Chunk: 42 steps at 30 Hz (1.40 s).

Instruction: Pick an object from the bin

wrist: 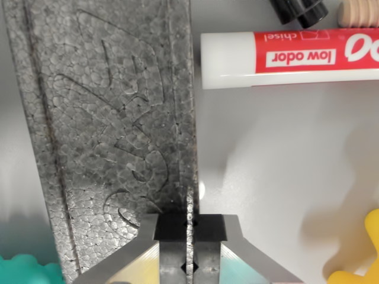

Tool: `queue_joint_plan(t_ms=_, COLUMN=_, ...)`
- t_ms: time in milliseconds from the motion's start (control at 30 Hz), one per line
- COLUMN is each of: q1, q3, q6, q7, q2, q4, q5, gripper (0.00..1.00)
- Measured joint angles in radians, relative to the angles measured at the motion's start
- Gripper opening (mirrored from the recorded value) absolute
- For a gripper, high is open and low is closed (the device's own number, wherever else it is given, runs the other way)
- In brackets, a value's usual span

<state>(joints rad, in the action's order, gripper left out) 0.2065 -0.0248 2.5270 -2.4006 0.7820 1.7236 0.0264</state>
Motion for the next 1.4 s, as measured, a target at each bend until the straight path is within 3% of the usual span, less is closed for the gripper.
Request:
queue_joint_plan(t_ms=600, q1=0.0, q3=0.0, q6=-0.006, q7=0.0, q2=-0.012, q4=0.003, q5=0.0, gripper=0.0)
queue_joint_plan(t_ms=1400, q1=0.0, q3=-0.003, q6=-0.122, q7=0.0, q2=-0.155, q4=0.034, q5=0.0, gripper=0.0)
